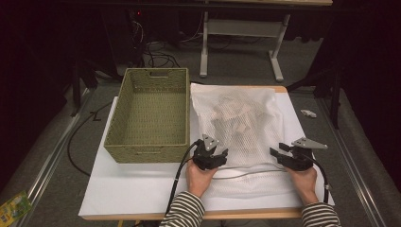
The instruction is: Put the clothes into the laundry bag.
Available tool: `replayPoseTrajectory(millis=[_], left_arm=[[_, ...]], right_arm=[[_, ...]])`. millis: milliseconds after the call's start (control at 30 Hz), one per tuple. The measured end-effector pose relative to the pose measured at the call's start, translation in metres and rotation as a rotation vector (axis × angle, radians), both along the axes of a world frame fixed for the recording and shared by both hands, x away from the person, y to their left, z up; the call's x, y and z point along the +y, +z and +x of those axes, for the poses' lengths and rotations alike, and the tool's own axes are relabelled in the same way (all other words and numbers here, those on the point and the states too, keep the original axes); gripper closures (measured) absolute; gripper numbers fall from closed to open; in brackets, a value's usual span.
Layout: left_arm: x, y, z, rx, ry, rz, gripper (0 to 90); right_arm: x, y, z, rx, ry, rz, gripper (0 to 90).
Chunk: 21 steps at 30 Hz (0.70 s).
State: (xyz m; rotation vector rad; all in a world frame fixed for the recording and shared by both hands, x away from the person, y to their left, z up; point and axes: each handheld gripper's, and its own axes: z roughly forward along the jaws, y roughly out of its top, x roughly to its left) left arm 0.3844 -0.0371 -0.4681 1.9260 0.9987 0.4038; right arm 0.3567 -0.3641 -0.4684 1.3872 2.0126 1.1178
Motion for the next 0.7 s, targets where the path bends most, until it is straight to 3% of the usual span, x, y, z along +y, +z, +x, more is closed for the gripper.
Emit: replayPoseTrajectory(millis=[200,300,400,467,700], left_arm=[[0.0018,-0.0117,-0.0013,-0.021,0.015,0.020,36.7],[0.0015,-0.0119,-0.0040,-0.032,0.018,0.024,36.4],[0.0028,-0.0120,-0.0045,-0.025,0.013,0.016,35.8],[0.0047,-0.0127,-0.0043,0.008,-0.008,0.000,37.7],[0.0050,-0.0131,-0.0035,0.018,-0.007,-0.001,36.9]], right_arm=[[-0.0017,-0.0058,-0.0035,-0.016,-0.011,0.020,43.2],[0.0014,-0.0063,-0.0048,-0.031,-0.007,-0.013,42.5],[0.0038,-0.0064,-0.0061,-0.040,-0.010,-0.029,42.4],[0.0030,-0.0064,-0.0073,-0.049,-0.020,-0.027,41.4],[0.0019,-0.0068,-0.0065,-0.049,-0.028,-0.020,38.4]])
